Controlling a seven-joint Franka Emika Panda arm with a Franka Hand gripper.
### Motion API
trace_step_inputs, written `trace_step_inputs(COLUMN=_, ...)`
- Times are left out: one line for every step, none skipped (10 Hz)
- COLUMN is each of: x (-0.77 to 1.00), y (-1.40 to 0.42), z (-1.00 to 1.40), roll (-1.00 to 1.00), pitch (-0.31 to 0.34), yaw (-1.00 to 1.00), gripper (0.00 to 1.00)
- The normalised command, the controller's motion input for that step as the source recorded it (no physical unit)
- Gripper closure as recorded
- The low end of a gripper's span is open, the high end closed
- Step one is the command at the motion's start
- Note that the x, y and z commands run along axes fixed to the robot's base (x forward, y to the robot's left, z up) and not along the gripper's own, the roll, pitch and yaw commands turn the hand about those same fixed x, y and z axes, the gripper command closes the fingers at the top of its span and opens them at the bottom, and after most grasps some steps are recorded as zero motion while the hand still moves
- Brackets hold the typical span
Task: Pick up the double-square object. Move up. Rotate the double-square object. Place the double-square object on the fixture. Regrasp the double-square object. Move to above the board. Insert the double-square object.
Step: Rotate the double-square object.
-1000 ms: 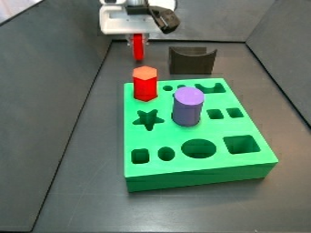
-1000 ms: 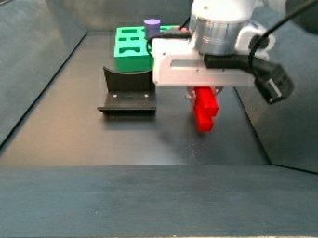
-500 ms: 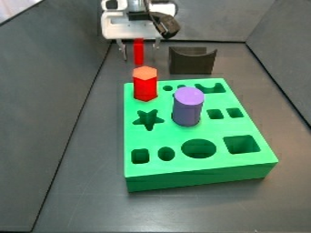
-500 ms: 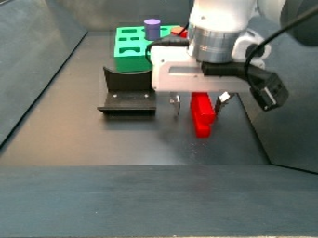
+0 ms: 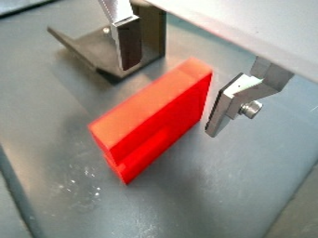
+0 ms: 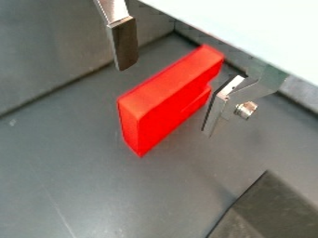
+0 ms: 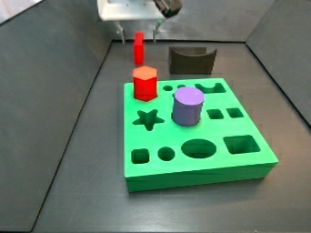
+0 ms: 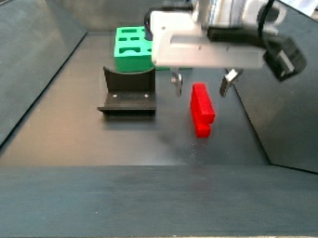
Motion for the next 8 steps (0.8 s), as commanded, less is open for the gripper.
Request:
trace_step_inputs(x=-0.02, y=-0.01, z=1.00, roll=-0.10, pitch=0.042, yaw=0.01, gripper=0.00)
trace_step_inputs(x=-0.02, y=-0.01, z=0.87, roll=-0.12, pitch=0.041, yaw=0.01, gripper=0.00)
trace_step_inputs(x=-0.03, y=-0.01, z=0.68, roll=-0.13, pitch=0.034, yaw=0.01, gripper=0.00)
trace_step_inputs(x=0.00, y=0.00, z=0.00, roll=0.00, pitch=0.000, yaw=1.00, gripper=0.00)
trace_step_inputs(x=0.00, y=0.00, z=-0.19, roll=0.00, pitch=0.000, yaw=1.00, gripper=0.00)
trace_step_inputs(x=0.01, y=-0.01, z=-0.28, roll=0.00, pitch=0.000, yaw=1.00, gripper=0.00)
trace_step_inputs(x=0.05, y=0.01, z=-0.20, roll=0.00, pitch=-0.002, yaw=1.00, gripper=0.00)
trace_step_inputs(x=0.04, y=0.01, z=-0.11, roll=0.00, pitch=-0.002, yaw=1.00, gripper=0.00)
